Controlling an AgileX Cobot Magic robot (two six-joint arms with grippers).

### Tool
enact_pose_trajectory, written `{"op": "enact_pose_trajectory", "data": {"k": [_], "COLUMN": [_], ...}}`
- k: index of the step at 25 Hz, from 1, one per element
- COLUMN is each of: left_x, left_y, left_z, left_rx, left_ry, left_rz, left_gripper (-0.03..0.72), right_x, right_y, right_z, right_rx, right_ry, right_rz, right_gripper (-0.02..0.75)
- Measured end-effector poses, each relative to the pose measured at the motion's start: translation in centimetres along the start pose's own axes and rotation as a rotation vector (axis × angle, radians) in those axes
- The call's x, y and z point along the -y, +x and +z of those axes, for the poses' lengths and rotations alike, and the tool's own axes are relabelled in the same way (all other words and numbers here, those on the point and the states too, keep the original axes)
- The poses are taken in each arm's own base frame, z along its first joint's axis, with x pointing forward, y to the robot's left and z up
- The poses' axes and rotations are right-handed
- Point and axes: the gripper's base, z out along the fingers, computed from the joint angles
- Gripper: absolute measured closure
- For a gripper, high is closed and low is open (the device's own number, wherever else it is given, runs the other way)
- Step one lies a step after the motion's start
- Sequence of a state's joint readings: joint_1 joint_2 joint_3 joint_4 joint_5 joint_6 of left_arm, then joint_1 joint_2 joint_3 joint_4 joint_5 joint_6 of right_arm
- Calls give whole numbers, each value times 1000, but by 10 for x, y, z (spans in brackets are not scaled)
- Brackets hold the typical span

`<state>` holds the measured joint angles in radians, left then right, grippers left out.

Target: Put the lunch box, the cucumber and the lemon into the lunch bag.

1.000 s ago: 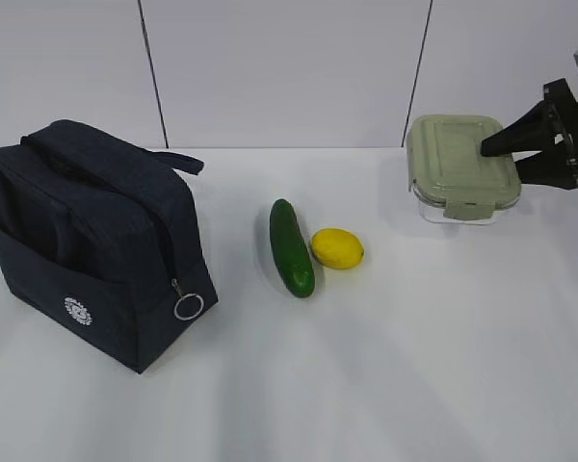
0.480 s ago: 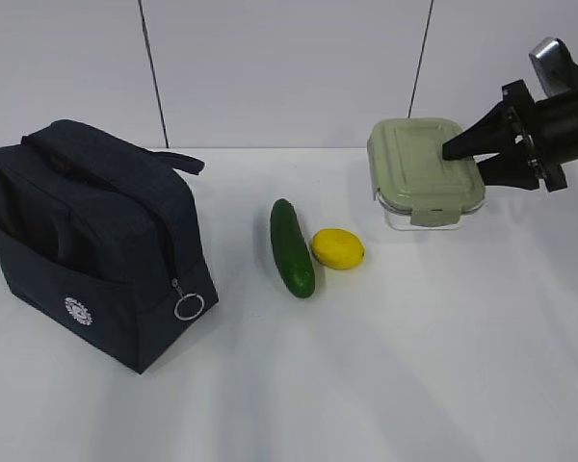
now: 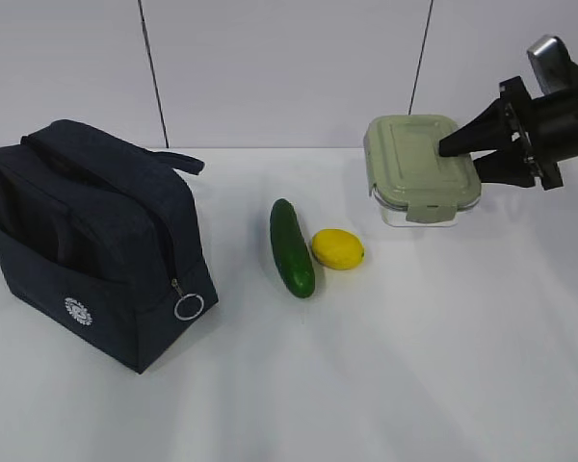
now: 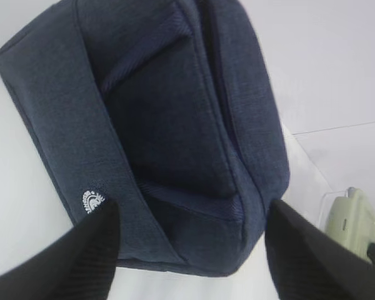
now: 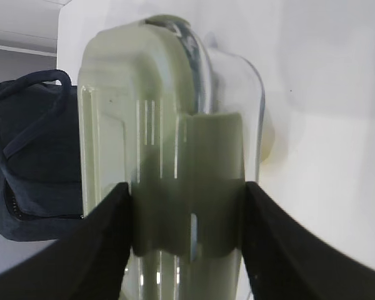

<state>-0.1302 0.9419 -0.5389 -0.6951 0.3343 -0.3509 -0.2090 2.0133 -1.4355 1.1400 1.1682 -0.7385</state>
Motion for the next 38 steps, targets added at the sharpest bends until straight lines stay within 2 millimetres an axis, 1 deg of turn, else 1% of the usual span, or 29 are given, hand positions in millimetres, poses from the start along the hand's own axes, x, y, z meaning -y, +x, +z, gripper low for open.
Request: {"op": "enact_pose_trajectory", "data": {"k": [3, 9, 11, 14, 19, 23, 28, 32, 38], "left_x": [3, 24, 26, 24, 23, 23, 18, 14, 8], "left_y": [-4, -19, -22, -21, -19, -18, -15, -15, -14], "left_z": [9, 22, 30, 40, 50, 56, 68, 74, 85], "left_rx": [-7, -1, -17, -52, -92, -105, -149, -154, -167], "left_ry": [-6, 23, 9, -10, -3, 13, -12, -28, -62], "left_rz": [-12, 11, 10, -26, -52, -76, -120, -133, -167], "left_gripper": [162, 162, 162, 162, 162, 162, 162, 162, 197], "right_x": [-4, -16, -19, -22, -26, -27, -27, -29, -29], "right_y": [1, 4, 5, 6, 8, 8, 8, 8, 7], "right_z": [4, 16, 19, 23, 28, 29, 29, 28, 28], "right_rx": [-10, -39, -48, -57, -70, -71, -71, -69, -68], "right_ry": [-4, -18, -22, -26, -31, -34, -34, -35, -36], "right_rz": [-8, -34, -42, -48, -61, -72, -72, -76, -77], "right_gripper": [330, 330, 330, 330, 330, 330, 330, 330, 330]}}
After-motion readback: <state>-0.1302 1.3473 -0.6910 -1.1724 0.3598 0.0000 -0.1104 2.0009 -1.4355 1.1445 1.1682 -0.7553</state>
